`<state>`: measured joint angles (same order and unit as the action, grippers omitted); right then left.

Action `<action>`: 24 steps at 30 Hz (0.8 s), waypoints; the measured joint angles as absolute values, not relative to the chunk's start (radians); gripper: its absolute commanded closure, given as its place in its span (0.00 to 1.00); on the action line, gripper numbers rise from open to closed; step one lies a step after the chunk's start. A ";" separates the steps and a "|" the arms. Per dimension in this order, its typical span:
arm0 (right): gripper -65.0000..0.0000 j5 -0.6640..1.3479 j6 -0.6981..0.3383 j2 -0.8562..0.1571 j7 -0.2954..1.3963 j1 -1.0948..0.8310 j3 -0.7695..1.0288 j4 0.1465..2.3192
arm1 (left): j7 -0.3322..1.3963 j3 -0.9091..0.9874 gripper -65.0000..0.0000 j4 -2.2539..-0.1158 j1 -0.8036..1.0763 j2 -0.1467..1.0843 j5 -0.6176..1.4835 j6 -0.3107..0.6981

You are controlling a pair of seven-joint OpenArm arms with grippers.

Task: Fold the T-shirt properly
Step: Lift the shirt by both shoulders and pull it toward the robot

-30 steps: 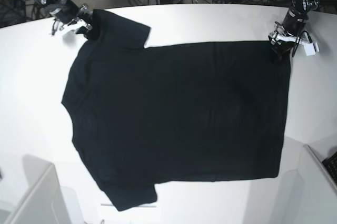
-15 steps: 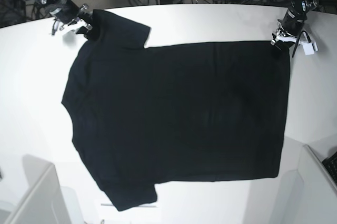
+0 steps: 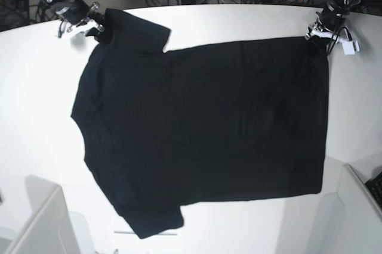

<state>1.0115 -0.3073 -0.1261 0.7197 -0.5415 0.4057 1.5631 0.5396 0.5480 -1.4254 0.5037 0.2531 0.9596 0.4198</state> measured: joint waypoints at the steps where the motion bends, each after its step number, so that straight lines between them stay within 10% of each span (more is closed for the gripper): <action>1: 1.00 1.007 -0.306 -0.126 0.720 -0.551 0.406 1.579 | 0.538 0.548 1.00 -1.427 0.509 0.253 0.960 0.419; 24: 1.00 0.941 -0.270 -0.101 0.772 -0.739 0.497 1.858 | 0.565 0.550 1.00 -1.608 0.681 0.271 0.940 0.401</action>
